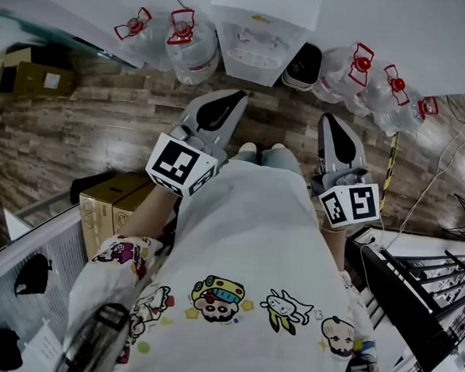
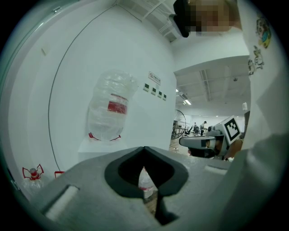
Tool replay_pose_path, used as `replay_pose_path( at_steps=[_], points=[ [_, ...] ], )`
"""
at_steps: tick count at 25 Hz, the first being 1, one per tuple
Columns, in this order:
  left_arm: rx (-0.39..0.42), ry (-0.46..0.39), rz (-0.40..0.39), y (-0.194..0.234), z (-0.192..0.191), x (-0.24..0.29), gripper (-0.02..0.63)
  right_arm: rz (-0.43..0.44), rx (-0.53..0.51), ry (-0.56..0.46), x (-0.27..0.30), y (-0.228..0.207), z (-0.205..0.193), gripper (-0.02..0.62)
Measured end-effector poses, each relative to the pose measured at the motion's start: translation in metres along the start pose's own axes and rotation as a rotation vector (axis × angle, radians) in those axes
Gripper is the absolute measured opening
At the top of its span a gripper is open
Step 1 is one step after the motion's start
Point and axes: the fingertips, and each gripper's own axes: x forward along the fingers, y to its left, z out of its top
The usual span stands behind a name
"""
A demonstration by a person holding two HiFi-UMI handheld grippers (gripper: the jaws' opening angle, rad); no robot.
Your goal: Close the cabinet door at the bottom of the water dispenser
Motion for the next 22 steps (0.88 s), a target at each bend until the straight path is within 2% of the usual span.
replay_pose_path(
  at_steps=[22],
  points=[
    [0.006, 0.006, 0.004, 0.0009, -0.0030, -0.0044, 0.000, -0.004, 0.023, -0.009, -0.0044, 0.0015, -0.0021, 0.005]
  ],
)
